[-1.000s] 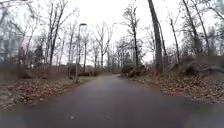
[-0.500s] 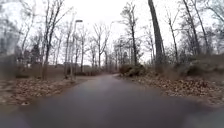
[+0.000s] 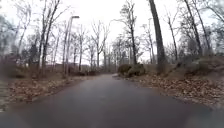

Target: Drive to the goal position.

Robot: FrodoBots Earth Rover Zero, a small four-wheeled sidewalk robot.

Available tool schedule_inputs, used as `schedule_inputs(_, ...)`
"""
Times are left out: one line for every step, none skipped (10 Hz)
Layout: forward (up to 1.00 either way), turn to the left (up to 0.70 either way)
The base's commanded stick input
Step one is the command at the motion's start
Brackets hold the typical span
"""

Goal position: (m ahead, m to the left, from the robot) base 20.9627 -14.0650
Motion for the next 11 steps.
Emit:
schedule_inputs(1.00, 0.00)
schedule_inputs(1.00, 0.00)
schedule_inputs(1.00, 0.00)
schedule_inputs(1.00, 0.00)
schedule_inputs(1.00, 0.00)
schedule_inputs(1.00, 0.00)
schedule_inputs(1.00, 0.00)
schedule_inputs(1.00, 0.00)
schedule_inputs(1.00, 0.00)
schedule_inputs(1.00, 0.00)
schedule_inputs(1.00, 0.00)
